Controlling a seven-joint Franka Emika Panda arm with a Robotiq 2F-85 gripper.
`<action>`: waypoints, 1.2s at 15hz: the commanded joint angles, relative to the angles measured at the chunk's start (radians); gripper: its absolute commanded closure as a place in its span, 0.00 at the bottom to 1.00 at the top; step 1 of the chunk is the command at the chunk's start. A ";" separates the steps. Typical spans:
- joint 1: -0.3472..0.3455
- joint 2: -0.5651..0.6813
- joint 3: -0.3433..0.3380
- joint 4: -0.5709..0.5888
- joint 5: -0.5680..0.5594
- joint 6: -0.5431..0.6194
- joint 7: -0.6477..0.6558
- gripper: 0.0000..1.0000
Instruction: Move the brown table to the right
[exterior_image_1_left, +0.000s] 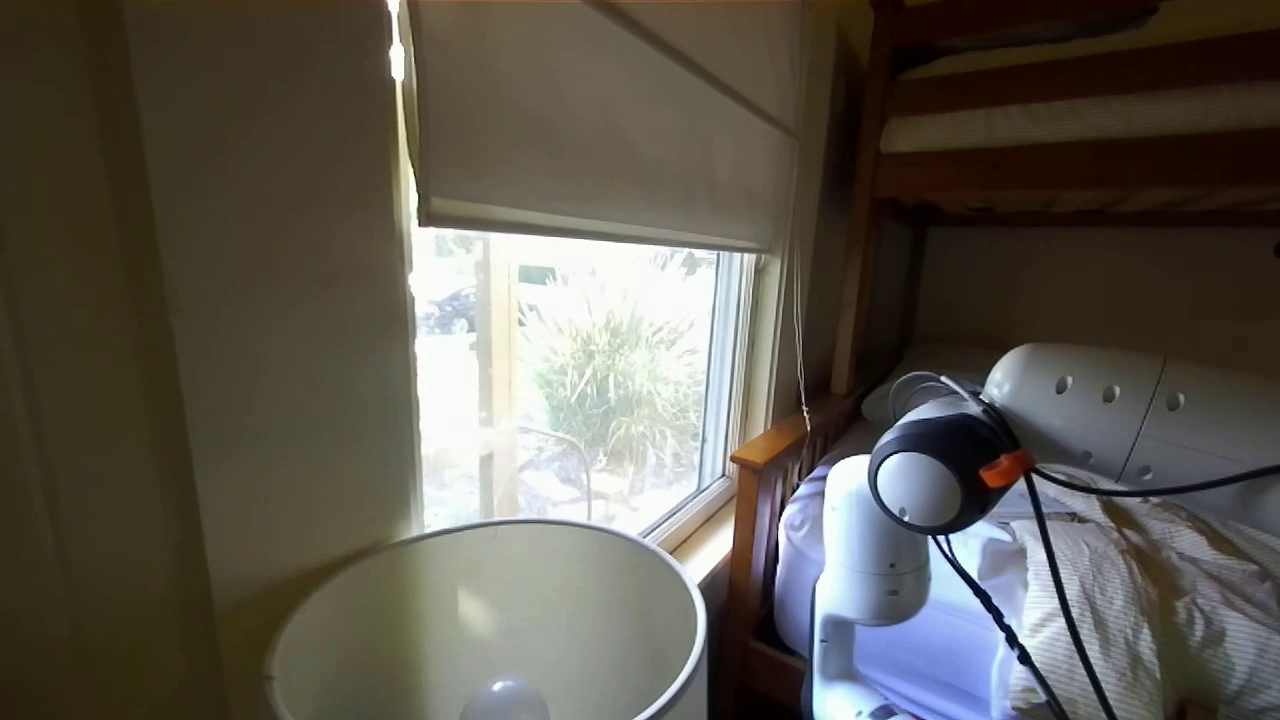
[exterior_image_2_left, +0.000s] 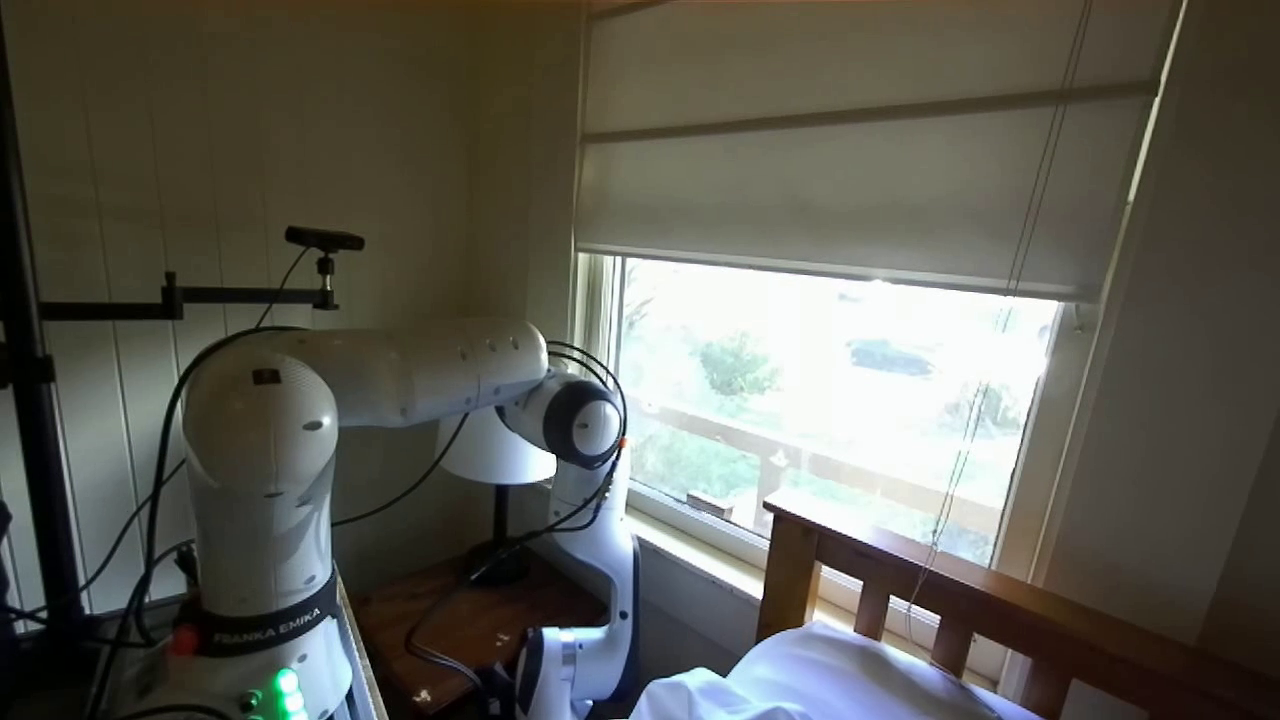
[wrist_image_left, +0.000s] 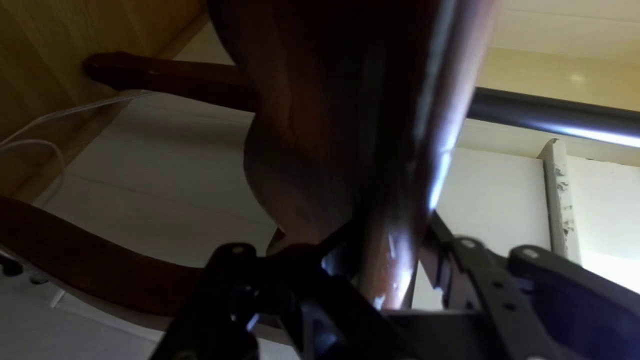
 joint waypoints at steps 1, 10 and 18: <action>-0.074 -0.081 -0.025 -0.070 0.047 -0.051 -0.072 0.92; -0.121 -0.095 -0.054 -0.081 0.044 -0.078 -0.066 0.92; -0.144 -0.183 -0.056 -0.140 0.147 -0.112 -0.148 0.08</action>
